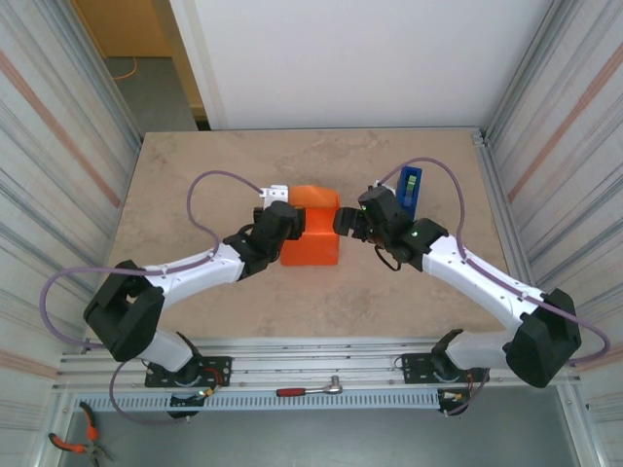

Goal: Wrap the gift box in paper
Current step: Fold the seventh fold of the wrapping paper on the gift box.

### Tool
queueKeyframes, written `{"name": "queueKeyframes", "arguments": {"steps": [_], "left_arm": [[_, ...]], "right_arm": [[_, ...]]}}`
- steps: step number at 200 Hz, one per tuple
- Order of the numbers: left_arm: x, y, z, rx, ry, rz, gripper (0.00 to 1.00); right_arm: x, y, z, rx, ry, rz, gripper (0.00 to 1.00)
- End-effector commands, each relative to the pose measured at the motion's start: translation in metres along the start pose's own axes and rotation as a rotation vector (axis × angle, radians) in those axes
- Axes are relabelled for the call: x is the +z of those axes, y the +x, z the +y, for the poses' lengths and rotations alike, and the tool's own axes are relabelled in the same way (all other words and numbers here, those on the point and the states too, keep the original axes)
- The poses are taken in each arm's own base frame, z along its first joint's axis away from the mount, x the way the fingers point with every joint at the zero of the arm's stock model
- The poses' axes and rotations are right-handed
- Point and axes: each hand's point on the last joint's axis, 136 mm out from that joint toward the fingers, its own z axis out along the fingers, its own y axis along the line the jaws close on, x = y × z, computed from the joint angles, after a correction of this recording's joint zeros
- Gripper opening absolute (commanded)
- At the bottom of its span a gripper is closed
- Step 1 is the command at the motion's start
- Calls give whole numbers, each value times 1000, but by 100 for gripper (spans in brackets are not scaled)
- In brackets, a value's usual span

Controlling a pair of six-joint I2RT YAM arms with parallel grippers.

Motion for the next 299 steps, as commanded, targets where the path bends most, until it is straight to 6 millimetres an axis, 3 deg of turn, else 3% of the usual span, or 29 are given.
{"name": "queueKeyframes", "arguments": {"steps": [1,44,73,81,104,124,129,136,140,147,159,168,174,180,188,193,211,216,225,232,238,243,251,252,279,283,293,299], "left_arm": [[3,32,16,102,-79,105,71],[3,33,15,106,-78,111,70],[2,33,14,112,-82,109,70],[1,34,14,114,-81,109,70],[1,35,13,126,-73,114,70],[1,34,11,132,-67,114,70],[1,34,11,132,-67,114,70],[1,34,11,129,-66,114,69],[1,35,11,130,-65,116,69],[1,36,11,130,-66,117,69],[1,36,10,130,-64,118,69],[1,37,9,133,-61,120,69],[1,37,9,133,-60,121,69],[1,37,9,133,-60,121,69],[1,37,8,133,-58,120,69],[1,37,8,133,-57,120,68],[2,36,7,132,-54,121,68],[3,36,6,133,-52,122,68],[3,36,4,133,-48,123,68],[3,35,3,132,-46,121,68],[4,34,3,133,-45,122,68],[4,34,3,133,-44,122,68],[4,33,2,132,-41,120,68],[4,33,1,133,-40,120,68],[3,34,2,129,-41,122,67],[3,34,2,127,-39,122,67],[3,35,3,124,-42,124,67],[3,35,3,121,-42,124,67]], "right_arm": [[-3,-14,29,-32,-89,-25,95],[14,-16,33,-39,-47,-18,84],[28,-15,38,-58,-36,1,64],[32,-15,39,-65,-31,8,56],[39,-19,47,-81,-39,16,0],[40,-23,53,-84,-50,19,0],[39,-25,55,-85,-53,18,12],[39,-26,55,-85,-50,20,44],[38,-27,55,-85,-45,20,56],[38,-28,53,-83,-36,19,63],[36,-30,53,-82,-34,16,65],[35,-32,52,-80,-34,12,63],[35,-33,52,-79,-34,12,56],[35,-33,51,-80,-34,12,42],[35,-35,50,-79,-31,9,13],[35,-36,50,-77,-29,11,0],[35,-37,47,-74,-22,14,0],[34,-38,48,-73,-23,13,14],[34,-38,47,-71,-23,17,57],[33,-39,47,-68,-19,18,63],[33,-39,47,-68,-20,17,60],[33,-39,47,-69,-22,17,47],[33,-39,46,-67,-21,15,2],[32,-40,47,-67,-22,14,0],[28,-42,49,-69,-41,7,0],[28,-42,49,-70,-42,7,11],[25,-43,48,-66,-38,3,62],[24,-42,46,-62,-30,4,85]]}}
